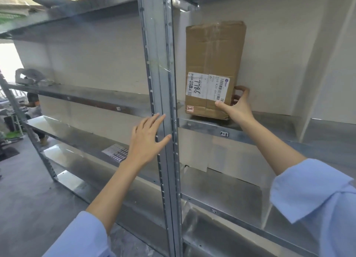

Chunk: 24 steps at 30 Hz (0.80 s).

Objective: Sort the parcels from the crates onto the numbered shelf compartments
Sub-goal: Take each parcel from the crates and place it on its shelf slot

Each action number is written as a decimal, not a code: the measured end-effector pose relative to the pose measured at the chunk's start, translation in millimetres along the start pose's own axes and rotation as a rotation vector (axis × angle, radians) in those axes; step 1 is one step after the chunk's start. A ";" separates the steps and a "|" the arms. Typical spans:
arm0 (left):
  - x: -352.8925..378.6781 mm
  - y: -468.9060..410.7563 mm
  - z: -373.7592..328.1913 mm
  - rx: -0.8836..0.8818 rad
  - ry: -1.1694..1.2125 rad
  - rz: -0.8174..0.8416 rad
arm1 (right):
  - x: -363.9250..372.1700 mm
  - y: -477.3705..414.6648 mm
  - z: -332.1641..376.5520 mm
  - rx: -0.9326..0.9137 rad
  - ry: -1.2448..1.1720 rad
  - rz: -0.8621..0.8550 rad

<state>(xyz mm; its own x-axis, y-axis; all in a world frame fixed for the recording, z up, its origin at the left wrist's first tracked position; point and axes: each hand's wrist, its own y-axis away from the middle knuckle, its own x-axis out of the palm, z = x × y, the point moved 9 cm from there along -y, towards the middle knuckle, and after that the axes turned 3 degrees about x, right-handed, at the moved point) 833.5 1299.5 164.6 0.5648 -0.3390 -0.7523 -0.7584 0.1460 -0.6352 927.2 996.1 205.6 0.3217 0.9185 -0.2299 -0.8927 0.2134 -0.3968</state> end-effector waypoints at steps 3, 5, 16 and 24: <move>7.9 -8.4 6.1 0.016 0.021 0.006 | 6.8 -11.3 -4.4 0.013 0.037 -0.003; 13.1 -13.0 9.2 0.023 0.031 0.018 | 9.5 -16.8 -8.1 0.011 0.053 -0.011; 29.0 -24.8 24.7 0.057 0.075 0.057 | 15.1 -29.3 -24.0 0.022 0.110 -0.011; 25.9 -25.0 27.6 0.090 0.088 0.060 | 18.0 -21.3 -20.7 0.063 0.165 0.045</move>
<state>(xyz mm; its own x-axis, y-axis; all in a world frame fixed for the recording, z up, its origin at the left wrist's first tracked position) 876.1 1312.8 156.1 0.4851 -0.4071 -0.7739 -0.7557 0.2502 -0.6053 958.5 1001.2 191.5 0.3241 0.8614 -0.3912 -0.9238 0.1989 -0.3273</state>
